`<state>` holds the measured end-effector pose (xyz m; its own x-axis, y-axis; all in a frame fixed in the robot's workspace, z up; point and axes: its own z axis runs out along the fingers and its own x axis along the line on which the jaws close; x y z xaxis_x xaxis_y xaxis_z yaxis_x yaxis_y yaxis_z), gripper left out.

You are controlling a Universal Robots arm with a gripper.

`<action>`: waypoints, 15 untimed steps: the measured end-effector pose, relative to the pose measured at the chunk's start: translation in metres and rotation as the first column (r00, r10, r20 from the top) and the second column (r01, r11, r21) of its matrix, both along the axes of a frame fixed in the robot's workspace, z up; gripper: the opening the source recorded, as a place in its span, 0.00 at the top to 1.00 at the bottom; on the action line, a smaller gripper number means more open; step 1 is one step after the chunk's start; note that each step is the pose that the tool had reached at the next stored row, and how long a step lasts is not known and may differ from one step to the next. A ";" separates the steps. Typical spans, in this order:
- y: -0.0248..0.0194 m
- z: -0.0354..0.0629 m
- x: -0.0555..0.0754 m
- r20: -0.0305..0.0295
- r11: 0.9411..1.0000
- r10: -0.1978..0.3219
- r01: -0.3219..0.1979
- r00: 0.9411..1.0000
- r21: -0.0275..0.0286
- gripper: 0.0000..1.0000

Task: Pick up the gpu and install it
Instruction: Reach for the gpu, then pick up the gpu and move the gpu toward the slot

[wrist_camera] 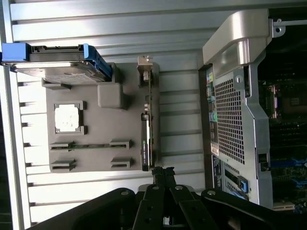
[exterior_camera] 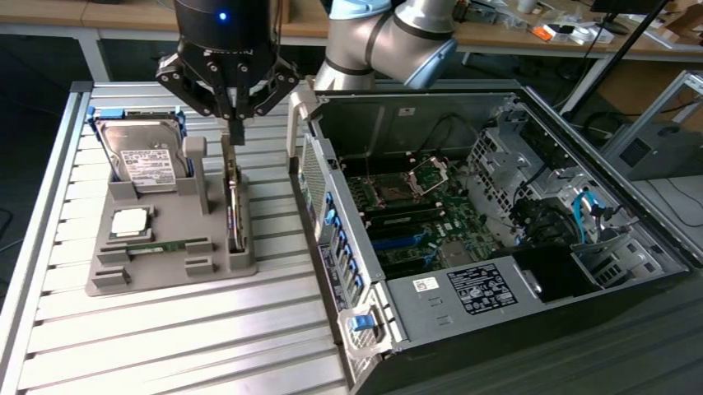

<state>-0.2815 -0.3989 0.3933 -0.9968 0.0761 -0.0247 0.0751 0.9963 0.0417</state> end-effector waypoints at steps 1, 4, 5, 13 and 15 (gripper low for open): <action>0.0000 0.0000 -0.001 0.000 1.000 0.000 0.000 1.000 0.000 0.89; 0.0000 0.0000 -0.003 0.000 1.000 0.000 0.000 1.000 0.000 0.89; 0.0000 0.0000 -0.004 0.000 1.000 0.000 0.000 1.000 0.000 0.89; 0.0000 0.0000 -0.006 0.000 1.000 0.000 0.000 1.000 0.000 0.89; 0.0000 0.0000 -0.006 0.000 1.000 0.000 0.000 1.000 0.000 0.89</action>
<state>-0.2871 -0.3989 0.3933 -0.9968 0.0761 -0.0246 0.0751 0.9963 0.0417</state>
